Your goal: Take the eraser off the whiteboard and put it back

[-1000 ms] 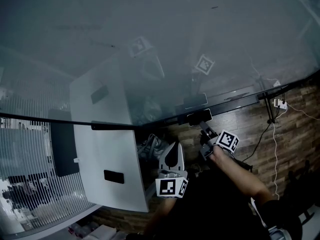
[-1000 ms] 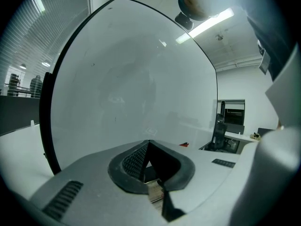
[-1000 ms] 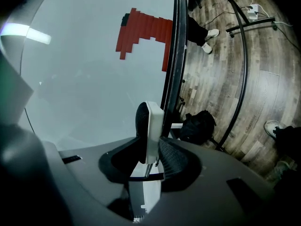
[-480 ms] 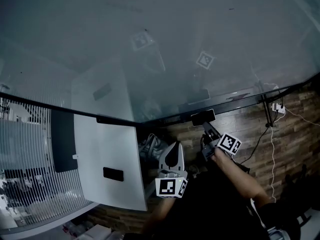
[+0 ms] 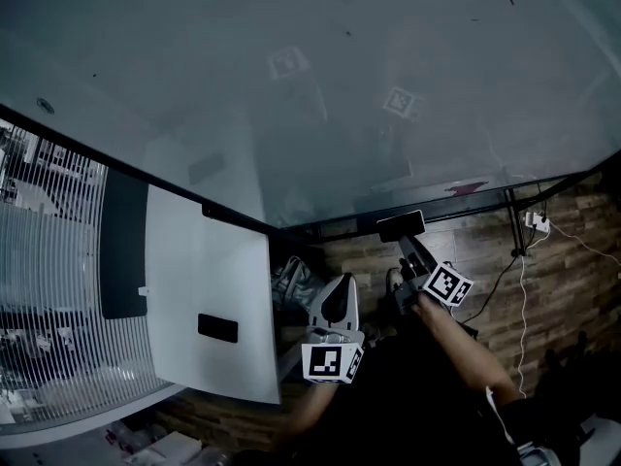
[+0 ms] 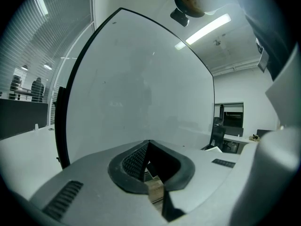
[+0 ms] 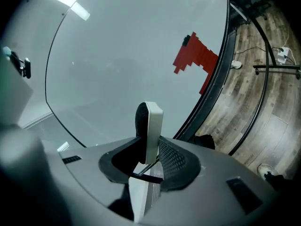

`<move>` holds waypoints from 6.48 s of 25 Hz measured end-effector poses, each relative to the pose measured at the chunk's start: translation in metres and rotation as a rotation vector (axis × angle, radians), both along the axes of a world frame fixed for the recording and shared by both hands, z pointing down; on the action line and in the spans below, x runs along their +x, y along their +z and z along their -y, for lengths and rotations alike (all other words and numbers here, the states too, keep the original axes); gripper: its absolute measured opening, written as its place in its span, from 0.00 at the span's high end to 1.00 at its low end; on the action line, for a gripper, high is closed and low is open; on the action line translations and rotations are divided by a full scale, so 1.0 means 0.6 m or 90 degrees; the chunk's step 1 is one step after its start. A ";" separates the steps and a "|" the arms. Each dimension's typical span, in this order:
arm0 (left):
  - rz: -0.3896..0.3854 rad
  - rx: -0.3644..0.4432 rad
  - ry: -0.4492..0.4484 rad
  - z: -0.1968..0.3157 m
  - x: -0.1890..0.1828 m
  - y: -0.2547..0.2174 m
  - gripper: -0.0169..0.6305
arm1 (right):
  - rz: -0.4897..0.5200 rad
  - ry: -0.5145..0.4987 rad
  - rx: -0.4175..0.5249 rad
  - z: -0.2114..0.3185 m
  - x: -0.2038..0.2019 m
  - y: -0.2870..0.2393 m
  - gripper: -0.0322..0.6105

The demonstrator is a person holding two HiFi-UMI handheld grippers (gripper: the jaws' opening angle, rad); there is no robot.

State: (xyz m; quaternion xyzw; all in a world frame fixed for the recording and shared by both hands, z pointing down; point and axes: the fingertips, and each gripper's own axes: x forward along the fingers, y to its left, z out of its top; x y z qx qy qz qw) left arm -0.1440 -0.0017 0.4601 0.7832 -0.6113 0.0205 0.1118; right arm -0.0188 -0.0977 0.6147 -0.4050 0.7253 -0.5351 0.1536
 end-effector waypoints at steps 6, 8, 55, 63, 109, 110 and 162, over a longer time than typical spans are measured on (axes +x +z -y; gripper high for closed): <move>-0.006 0.013 0.007 -0.031 -0.006 -0.011 0.97 | -0.053 0.006 0.058 -0.025 0.009 -0.040 0.76; -0.012 0.015 0.013 -0.041 -0.004 -0.014 0.97 | -0.071 0.006 0.088 -0.034 0.009 -0.065 0.76; -0.030 0.052 0.049 -0.125 0.088 -0.076 0.97 | -0.319 -0.023 0.425 -0.237 0.089 -0.335 0.76; -0.028 0.055 0.043 -0.128 0.093 -0.077 0.97 | -0.318 -0.022 0.422 -0.240 0.098 -0.330 0.76; 0.004 0.031 0.044 -0.010 0.239 -0.025 0.97 | -0.193 -0.009 0.267 -0.102 0.239 -0.198 0.76; 0.004 0.030 0.045 -0.005 0.237 -0.025 0.97 | -0.190 -0.007 0.259 -0.096 0.238 -0.194 0.76; -0.020 -0.050 0.070 0.124 0.187 0.065 0.97 | 0.022 0.062 -0.142 0.049 0.177 0.089 0.76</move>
